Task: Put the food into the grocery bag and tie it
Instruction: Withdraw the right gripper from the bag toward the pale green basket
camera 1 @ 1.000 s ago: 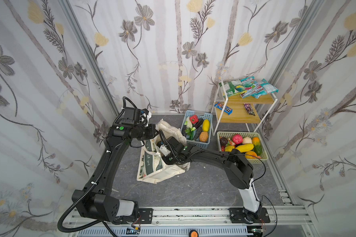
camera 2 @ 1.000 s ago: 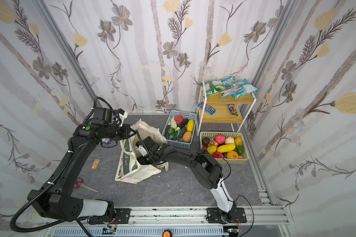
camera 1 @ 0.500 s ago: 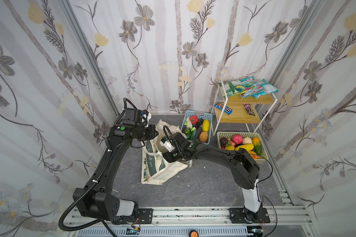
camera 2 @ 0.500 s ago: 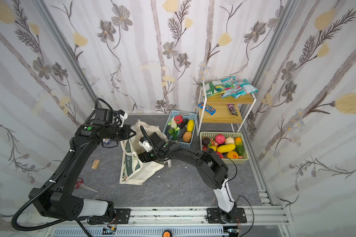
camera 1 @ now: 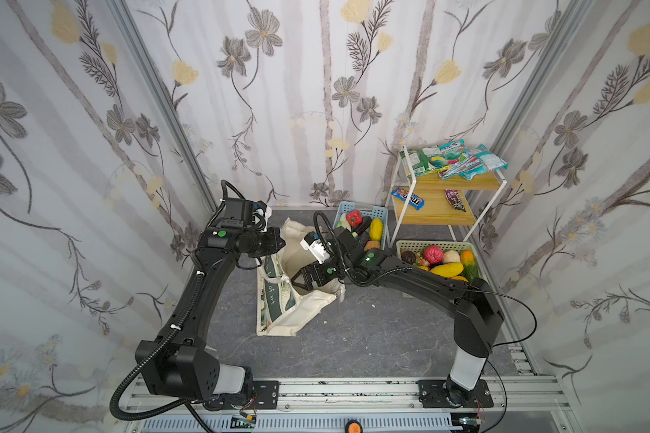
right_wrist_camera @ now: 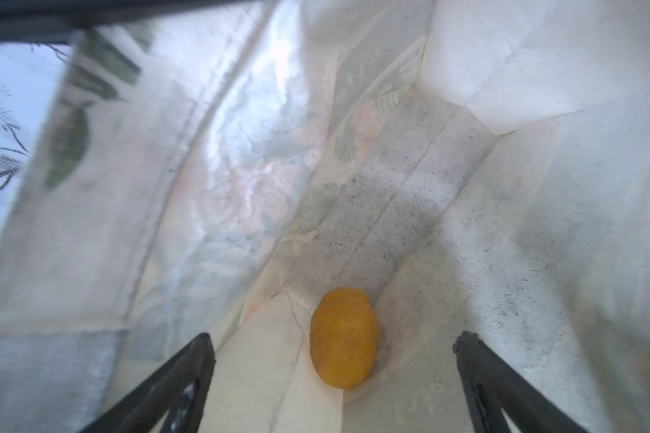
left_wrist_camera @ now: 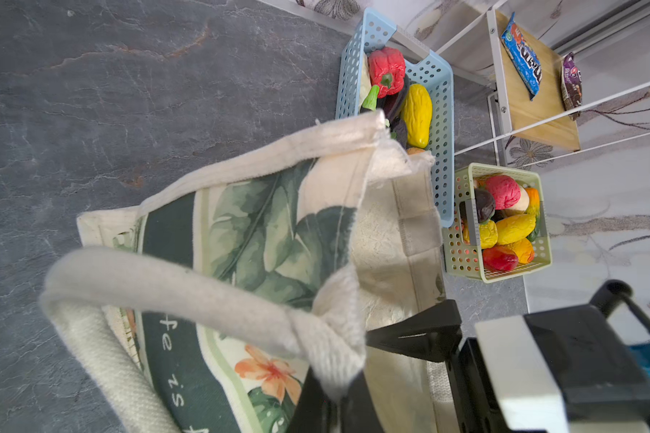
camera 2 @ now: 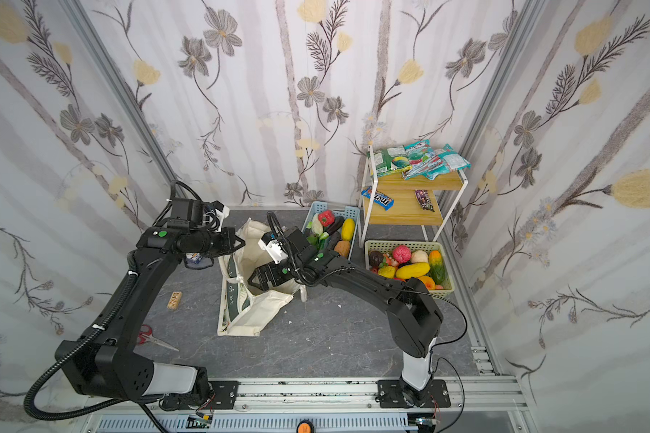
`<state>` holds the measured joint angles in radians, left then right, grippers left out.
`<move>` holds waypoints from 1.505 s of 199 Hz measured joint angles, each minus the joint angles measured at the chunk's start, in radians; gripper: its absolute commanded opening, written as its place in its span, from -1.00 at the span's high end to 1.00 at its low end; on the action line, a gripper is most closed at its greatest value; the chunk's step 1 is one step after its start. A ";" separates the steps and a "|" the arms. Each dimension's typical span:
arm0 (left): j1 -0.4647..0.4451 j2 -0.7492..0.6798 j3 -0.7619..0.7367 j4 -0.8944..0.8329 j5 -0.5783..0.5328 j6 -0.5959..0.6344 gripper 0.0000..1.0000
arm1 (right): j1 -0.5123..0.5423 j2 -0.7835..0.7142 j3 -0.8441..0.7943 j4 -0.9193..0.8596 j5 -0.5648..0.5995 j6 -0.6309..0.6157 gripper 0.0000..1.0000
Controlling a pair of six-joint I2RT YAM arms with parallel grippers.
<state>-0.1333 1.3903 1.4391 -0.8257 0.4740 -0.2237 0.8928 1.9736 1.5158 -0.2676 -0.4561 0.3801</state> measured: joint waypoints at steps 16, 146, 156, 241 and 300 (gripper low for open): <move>0.003 0.002 0.000 0.000 0.000 0.000 1.00 | 0.000 -0.019 0.013 -0.013 0.010 -0.001 -0.99; 0.011 0.013 0.000 0.007 0.009 0.019 1.00 | -0.063 -0.165 0.053 -0.105 0.100 -0.004 -0.97; 0.012 0.013 0.000 0.007 0.010 0.022 1.00 | -0.074 -0.176 0.057 -0.118 0.096 -0.004 -0.97; 0.016 0.011 -0.005 0.010 0.019 0.024 1.00 | -0.233 -0.335 -0.021 -0.153 0.225 0.027 -0.98; 0.017 0.010 -0.010 0.015 0.023 0.026 1.00 | -0.409 -0.451 -0.182 -0.174 0.318 0.086 -0.97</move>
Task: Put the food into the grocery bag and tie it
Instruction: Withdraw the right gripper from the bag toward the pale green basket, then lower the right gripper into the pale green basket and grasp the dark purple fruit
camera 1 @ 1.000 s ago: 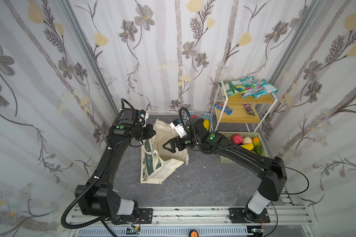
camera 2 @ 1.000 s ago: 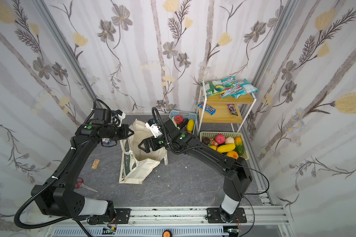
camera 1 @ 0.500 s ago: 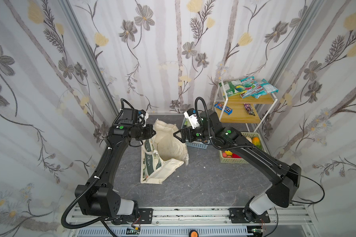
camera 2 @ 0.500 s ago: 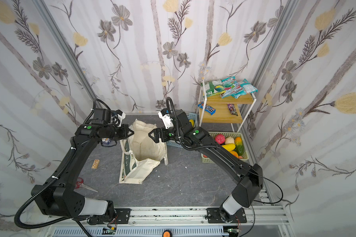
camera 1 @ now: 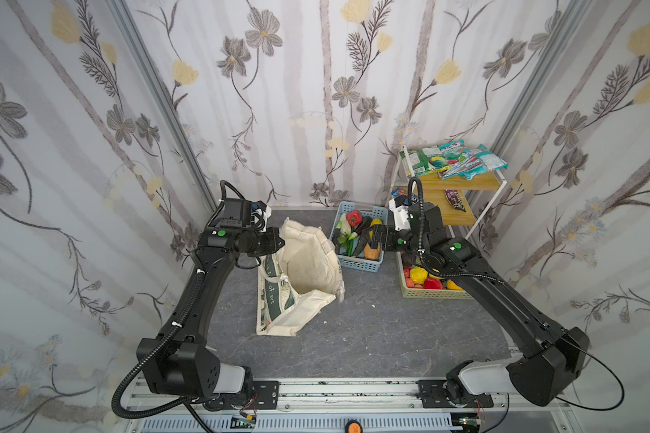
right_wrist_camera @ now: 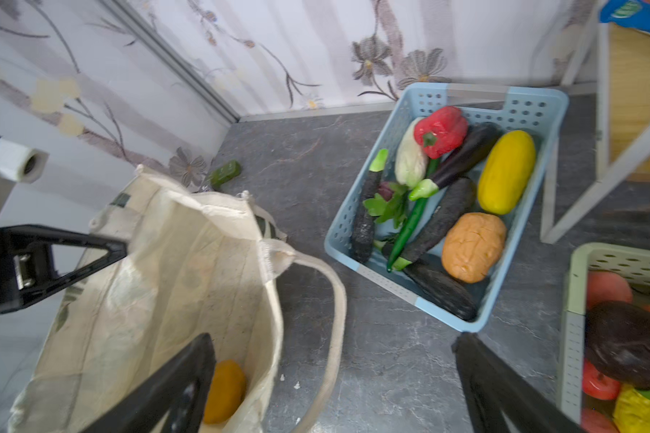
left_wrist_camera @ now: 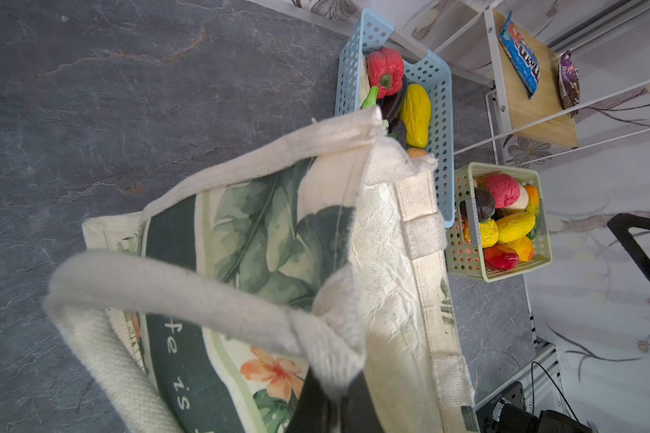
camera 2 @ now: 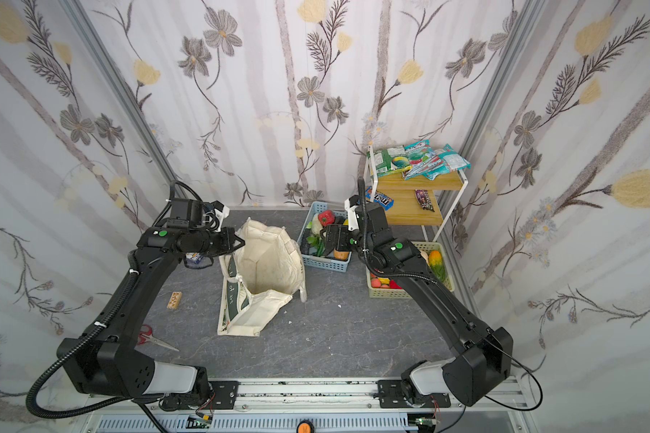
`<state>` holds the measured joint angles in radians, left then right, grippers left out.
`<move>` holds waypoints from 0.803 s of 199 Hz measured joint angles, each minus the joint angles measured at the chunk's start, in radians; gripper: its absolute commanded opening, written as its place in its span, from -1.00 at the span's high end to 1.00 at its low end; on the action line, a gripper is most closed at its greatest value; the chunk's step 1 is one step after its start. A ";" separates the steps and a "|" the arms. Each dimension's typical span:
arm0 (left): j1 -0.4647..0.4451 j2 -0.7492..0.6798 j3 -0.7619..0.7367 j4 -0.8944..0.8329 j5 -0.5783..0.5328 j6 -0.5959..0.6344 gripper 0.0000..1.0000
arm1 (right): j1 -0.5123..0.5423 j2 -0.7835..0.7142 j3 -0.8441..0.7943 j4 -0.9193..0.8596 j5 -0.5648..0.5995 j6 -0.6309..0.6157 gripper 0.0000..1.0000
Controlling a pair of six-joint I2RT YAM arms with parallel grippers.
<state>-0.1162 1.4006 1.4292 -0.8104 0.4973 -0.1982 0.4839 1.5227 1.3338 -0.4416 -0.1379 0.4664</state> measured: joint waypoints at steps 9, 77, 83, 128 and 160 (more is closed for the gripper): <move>0.000 0.000 0.000 0.000 0.000 0.000 1.00 | -0.027 -0.010 -0.024 -0.003 0.021 0.009 -0.97; 0.000 0.002 -0.001 0.007 0.004 0.000 1.00 | -0.238 -0.043 -0.208 0.010 0.097 0.058 -0.97; 0.000 0.003 -0.002 0.008 0.004 0.000 1.00 | -0.254 -0.043 -0.225 0.013 0.101 0.064 -0.96; 0.000 0.003 -0.006 0.014 0.008 0.000 1.00 | -0.324 0.003 -0.301 0.087 0.104 0.095 -0.92; 0.001 0.002 -0.008 0.014 0.008 0.000 1.00 | -0.347 0.060 -0.318 0.134 0.095 0.108 -0.81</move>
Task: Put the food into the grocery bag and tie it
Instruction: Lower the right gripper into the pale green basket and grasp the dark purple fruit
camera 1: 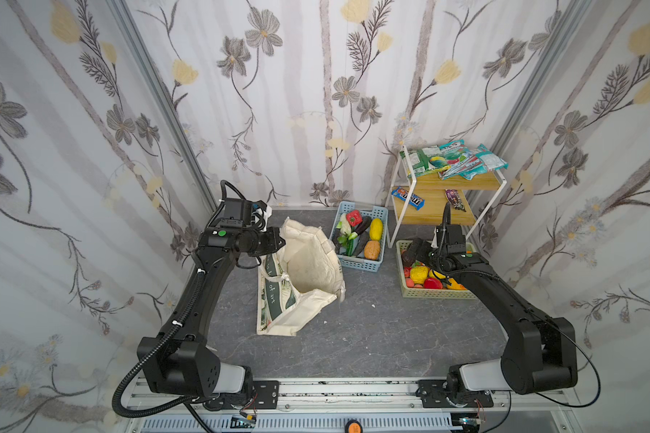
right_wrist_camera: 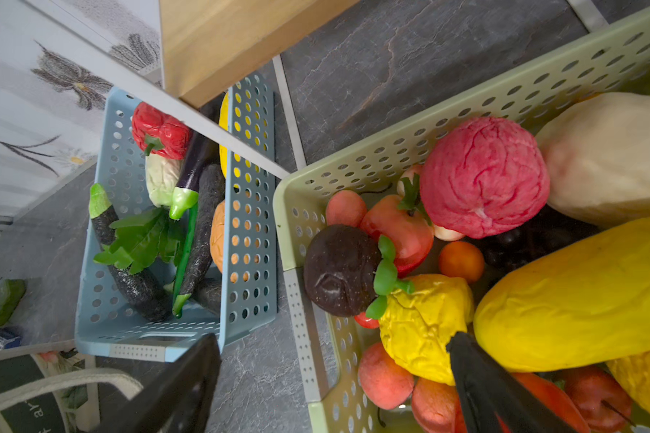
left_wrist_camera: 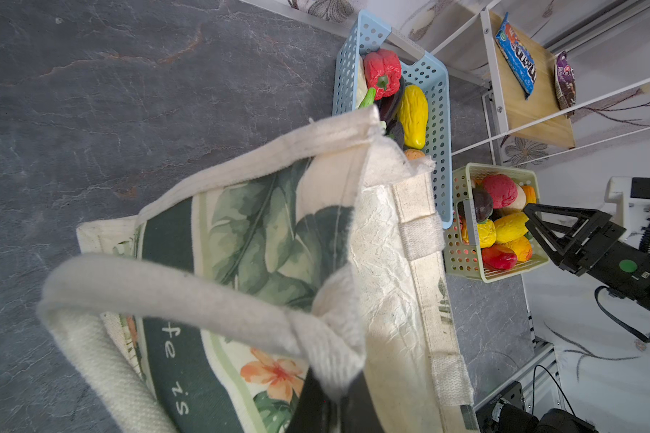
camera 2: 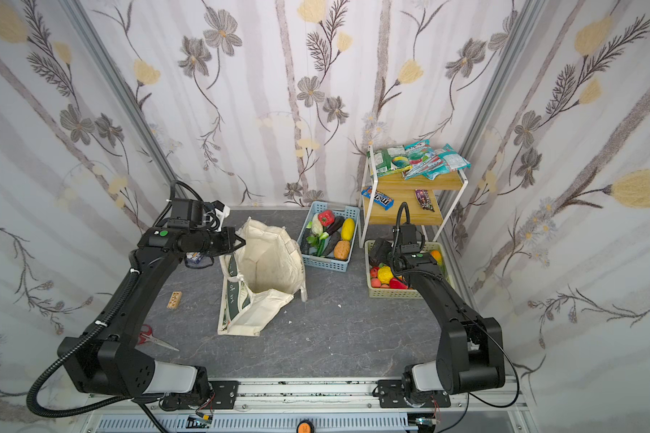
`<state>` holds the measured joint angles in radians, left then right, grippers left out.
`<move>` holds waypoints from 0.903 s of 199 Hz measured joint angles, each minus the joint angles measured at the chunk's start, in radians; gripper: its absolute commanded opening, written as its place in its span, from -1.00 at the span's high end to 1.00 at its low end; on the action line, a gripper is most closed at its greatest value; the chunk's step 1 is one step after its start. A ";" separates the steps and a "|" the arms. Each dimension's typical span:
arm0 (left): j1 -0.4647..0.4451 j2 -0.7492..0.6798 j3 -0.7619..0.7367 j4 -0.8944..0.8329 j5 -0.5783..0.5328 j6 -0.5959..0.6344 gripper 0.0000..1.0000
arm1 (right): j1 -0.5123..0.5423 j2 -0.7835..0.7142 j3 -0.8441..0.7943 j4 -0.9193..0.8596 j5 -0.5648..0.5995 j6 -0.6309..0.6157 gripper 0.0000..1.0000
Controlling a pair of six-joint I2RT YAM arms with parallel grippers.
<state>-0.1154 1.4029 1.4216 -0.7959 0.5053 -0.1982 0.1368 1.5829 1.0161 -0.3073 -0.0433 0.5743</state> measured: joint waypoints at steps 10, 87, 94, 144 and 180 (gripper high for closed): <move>0.000 0.000 -0.002 0.001 0.000 0.000 1.00 | -0.006 0.025 0.000 0.019 -0.003 0.001 -0.78; 0.000 -0.002 -0.004 0.009 0.000 0.000 1.00 | -0.014 0.147 0.000 0.063 -0.043 0.001 -0.54; 0.000 -0.002 -0.005 0.011 0.000 0.000 1.00 | -0.014 0.155 0.000 0.068 -0.045 0.001 -0.52; 0.000 -0.002 -0.014 0.022 0.003 -0.001 1.00 | -0.016 0.198 0.008 0.094 -0.055 0.001 -0.41; 0.000 -0.002 -0.015 0.022 0.003 0.000 1.00 | -0.016 0.214 0.012 0.106 -0.059 0.001 -0.52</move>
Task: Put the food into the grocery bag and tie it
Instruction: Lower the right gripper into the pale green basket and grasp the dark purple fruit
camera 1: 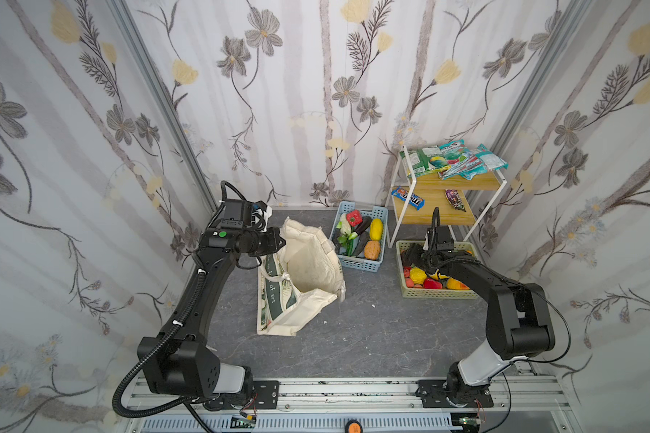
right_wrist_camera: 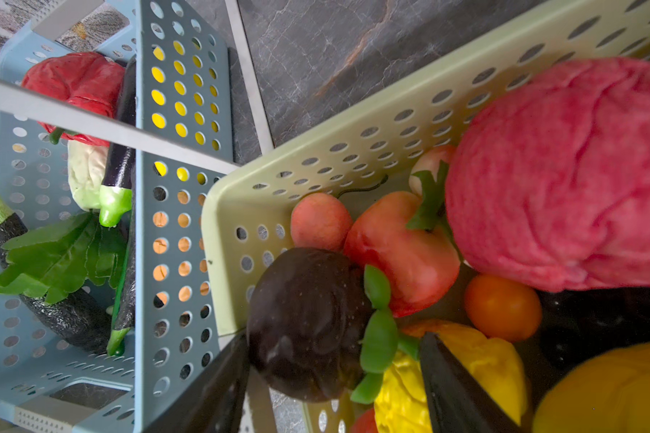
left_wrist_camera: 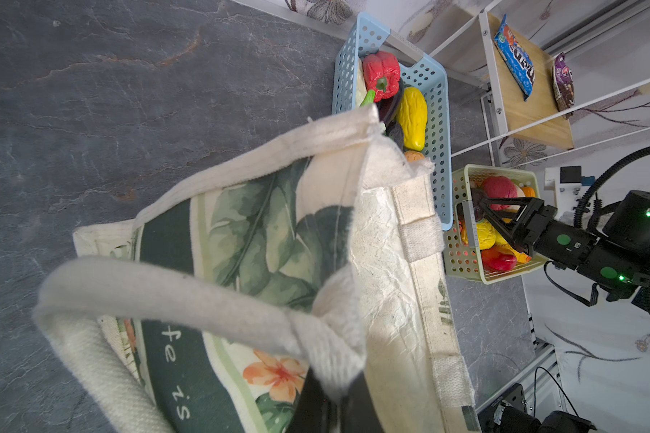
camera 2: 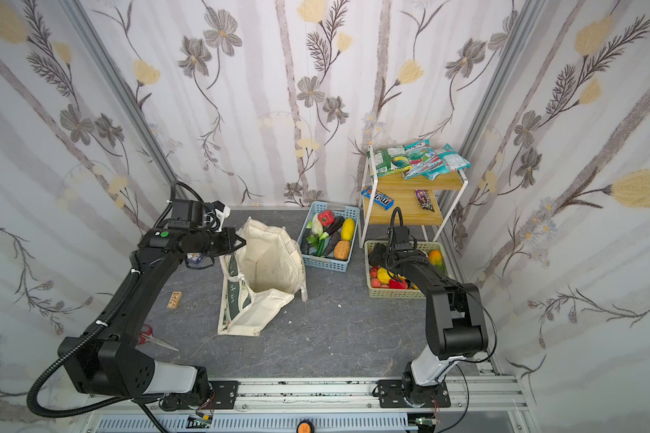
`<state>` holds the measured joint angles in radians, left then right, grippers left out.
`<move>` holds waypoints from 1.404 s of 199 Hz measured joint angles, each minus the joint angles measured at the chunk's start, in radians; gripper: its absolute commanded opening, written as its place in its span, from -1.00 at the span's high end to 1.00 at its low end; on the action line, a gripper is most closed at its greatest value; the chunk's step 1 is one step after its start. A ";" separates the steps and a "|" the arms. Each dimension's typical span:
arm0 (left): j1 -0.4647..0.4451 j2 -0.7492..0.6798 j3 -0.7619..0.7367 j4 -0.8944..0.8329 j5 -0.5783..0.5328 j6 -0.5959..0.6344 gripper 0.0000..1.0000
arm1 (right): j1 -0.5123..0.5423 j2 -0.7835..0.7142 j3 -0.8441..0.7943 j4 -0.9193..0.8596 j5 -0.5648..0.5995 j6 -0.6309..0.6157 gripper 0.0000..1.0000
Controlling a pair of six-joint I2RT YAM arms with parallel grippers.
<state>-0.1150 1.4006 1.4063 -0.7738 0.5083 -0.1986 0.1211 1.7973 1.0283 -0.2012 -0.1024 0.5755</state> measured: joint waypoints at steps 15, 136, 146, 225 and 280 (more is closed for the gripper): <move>0.000 0.000 0.000 0.000 0.000 0.000 1.00 | 0.000 0.003 0.000 0.002 -0.005 0.000 -0.64; 0.002 0.001 0.009 -0.009 -0.003 0.002 1.00 | -0.007 0.058 0.143 -0.122 0.076 -0.264 -0.60; 0.002 0.000 0.010 -0.010 -0.004 0.005 1.00 | -0.011 0.060 0.153 -0.138 0.074 -0.312 -0.60; 0.012 0.012 0.071 -0.061 -0.008 0.019 1.00 | -0.020 0.102 0.291 -0.313 0.004 -0.644 -0.60; 0.012 0.034 0.093 -0.077 -0.007 0.026 1.00 | -0.020 0.080 0.310 -0.428 0.005 -0.852 -0.66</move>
<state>-0.1028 1.4342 1.4994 -0.8505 0.5014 -0.1726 0.1009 1.8778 1.3380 -0.6289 -0.0975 -0.2768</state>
